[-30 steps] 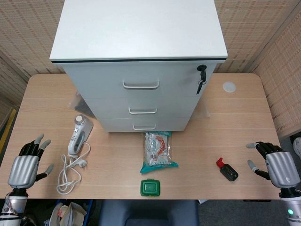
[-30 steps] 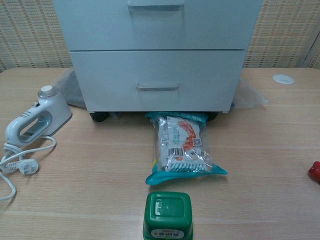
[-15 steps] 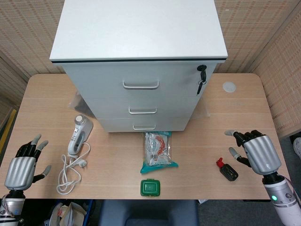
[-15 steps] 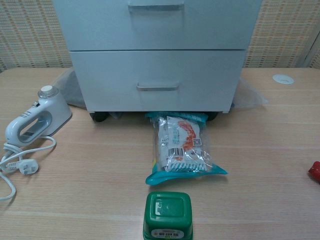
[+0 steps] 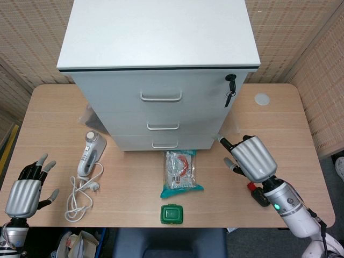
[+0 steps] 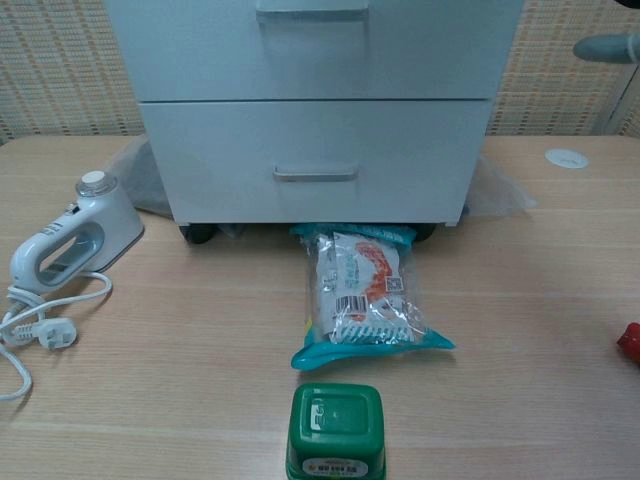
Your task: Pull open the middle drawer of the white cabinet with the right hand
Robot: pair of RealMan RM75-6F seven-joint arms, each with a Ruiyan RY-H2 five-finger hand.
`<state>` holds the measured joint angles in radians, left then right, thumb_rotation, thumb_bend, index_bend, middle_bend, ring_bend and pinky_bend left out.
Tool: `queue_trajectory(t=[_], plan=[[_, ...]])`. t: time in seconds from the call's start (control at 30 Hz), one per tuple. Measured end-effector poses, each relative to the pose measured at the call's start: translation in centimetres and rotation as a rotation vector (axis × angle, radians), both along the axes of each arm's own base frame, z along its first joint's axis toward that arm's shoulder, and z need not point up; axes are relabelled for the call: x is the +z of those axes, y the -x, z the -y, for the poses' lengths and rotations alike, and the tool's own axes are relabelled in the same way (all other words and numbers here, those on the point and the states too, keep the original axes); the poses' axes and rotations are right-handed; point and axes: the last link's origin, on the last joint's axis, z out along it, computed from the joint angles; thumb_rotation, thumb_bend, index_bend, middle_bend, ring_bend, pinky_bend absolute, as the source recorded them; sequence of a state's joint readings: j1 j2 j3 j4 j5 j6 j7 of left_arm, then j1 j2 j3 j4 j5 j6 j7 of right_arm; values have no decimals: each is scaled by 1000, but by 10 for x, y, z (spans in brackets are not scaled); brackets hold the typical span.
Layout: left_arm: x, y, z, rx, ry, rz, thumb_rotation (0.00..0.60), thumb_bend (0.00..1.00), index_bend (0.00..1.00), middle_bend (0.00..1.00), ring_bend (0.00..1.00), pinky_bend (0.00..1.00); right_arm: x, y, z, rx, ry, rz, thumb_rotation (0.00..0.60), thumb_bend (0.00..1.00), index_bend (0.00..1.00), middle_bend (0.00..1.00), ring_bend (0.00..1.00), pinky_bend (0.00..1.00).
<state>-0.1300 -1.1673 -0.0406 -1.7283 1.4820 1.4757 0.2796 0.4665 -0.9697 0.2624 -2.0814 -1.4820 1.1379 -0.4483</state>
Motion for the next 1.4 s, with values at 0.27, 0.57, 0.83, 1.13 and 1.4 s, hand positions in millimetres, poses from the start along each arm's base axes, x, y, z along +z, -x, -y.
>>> queue_trajectory(t=[0.27,0.57,0.83,1.13,1.4], plan=[[0,1,-1,3,5,-2,600,249,162,43,123,159,-13,-46,25,39,-38,-37,600,571,192,921,973,793],[-1,0,-1,0,10,1,600,249,164,39,123,159,-29,-73,32,62,-58,-72,600,571,211,936,984,801],[-1,1,-1,-1,11,2,600,249,164,27,123,159,-39,-83,38,32,-74,-86,600,551,211,936,984,801],[-3,2,-1,2,16,5,600,249,164,17,123,159,-45,-93,48,14,-66,-100,600,550,211,936,984,801],[-5,4,0,5,21,6,600,249,164,16,123,159,-56,-98,56,-4,-71,-127,600,550,211,936,984,801]])
